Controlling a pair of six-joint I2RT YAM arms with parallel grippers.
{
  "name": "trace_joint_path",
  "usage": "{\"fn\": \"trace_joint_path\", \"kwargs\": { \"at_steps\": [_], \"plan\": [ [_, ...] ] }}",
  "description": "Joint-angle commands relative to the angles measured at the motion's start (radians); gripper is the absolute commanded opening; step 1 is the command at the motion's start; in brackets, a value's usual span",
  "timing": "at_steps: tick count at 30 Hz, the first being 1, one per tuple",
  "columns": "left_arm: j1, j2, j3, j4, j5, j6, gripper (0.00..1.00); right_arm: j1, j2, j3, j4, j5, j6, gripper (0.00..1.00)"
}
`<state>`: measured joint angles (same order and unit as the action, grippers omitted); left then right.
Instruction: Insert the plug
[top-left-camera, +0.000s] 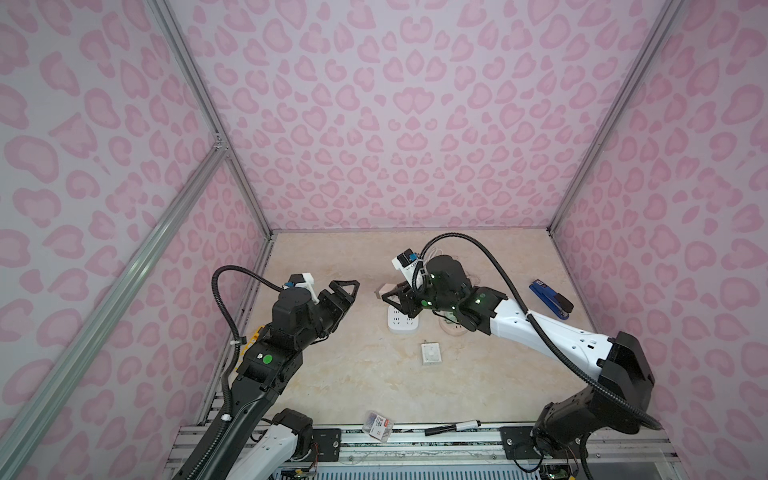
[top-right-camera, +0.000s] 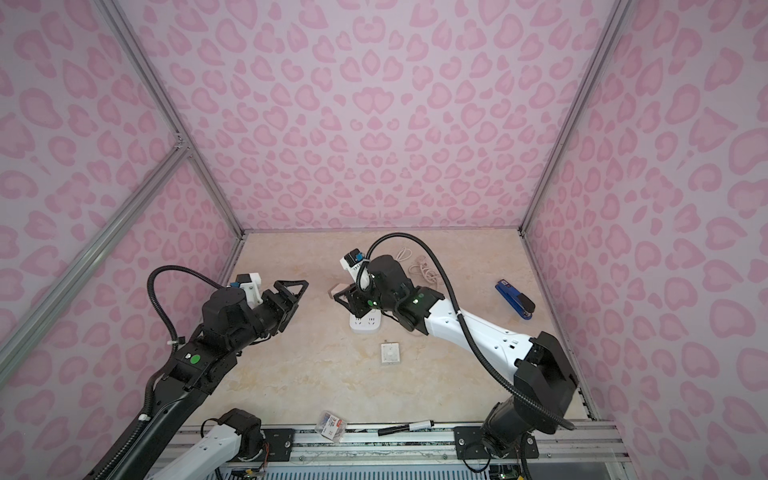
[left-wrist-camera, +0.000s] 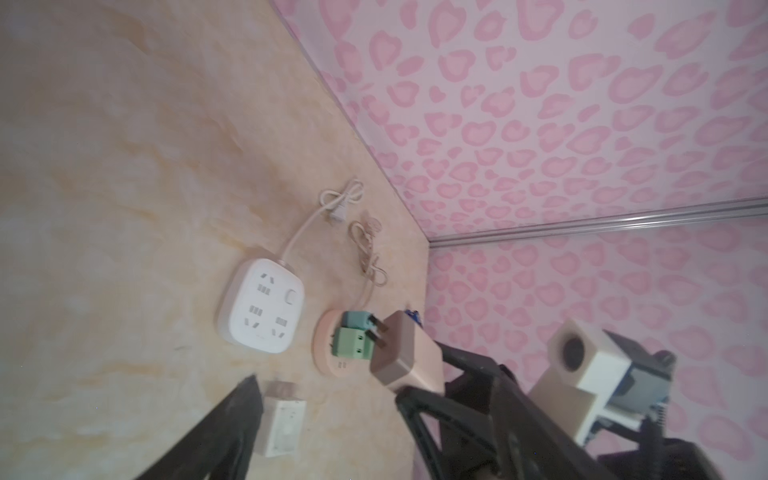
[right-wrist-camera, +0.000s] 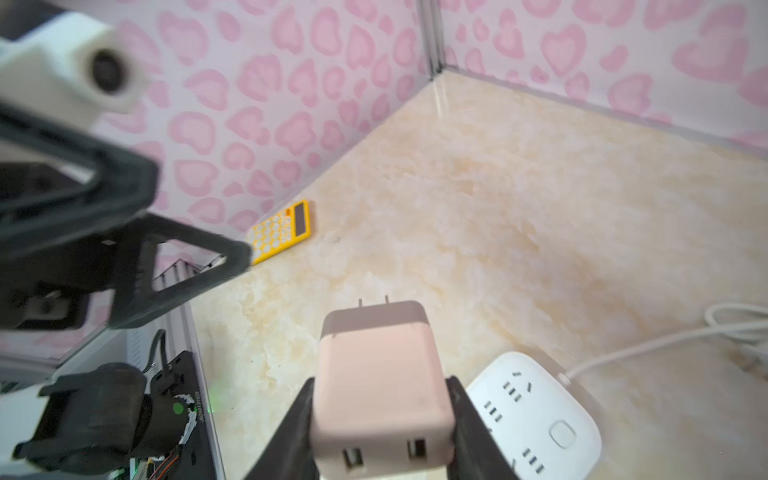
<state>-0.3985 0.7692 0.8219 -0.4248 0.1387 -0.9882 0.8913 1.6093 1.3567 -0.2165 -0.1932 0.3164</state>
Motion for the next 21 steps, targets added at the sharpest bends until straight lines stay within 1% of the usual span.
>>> {"fn": "trace_joint_path", "kwargs": {
  "at_steps": [1, 2, 5, 10, 17, 19, 21],
  "plan": [
    [0.002, -0.004, 0.014, -0.187, -0.2, 0.202, 0.87, -0.004, 0.119, 0.189, -0.422, 0.099, 0.088, 0.0],
    [0.003, 0.0, 0.012, -0.185, -0.201, 0.213, 0.87, -0.007, 0.165, 0.276, -0.495, 0.085, 0.093, 0.0],
    [0.001, 0.014, -0.006, -0.167, -0.192, 0.227, 0.86, -0.018, 0.283, 0.454, -0.665, 0.134, 0.144, 0.0],
    [0.002, 0.024, -0.038, -0.144, -0.18, 0.243, 0.86, -0.043, 0.41, 0.629, -0.794, 0.125, 0.228, 0.0],
    [0.002, 0.009, -0.071, -0.132, -0.18, 0.273, 0.86, -0.043, 0.651, 0.986, -1.07, 0.141, 0.247, 0.0],
    [0.002, 0.004, -0.078, -0.129, -0.178, 0.278, 0.86, -0.044, 0.709, 1.045, -1.111, 0.12, 0.245, 0.0],
    [0.002, 0.0, -0.083, -0.12, -0.165, 0.281, 0.86, -0.058, 0.743, 1.063, -1.135, 0.108, 0.266, 0.0]
  ]
}}
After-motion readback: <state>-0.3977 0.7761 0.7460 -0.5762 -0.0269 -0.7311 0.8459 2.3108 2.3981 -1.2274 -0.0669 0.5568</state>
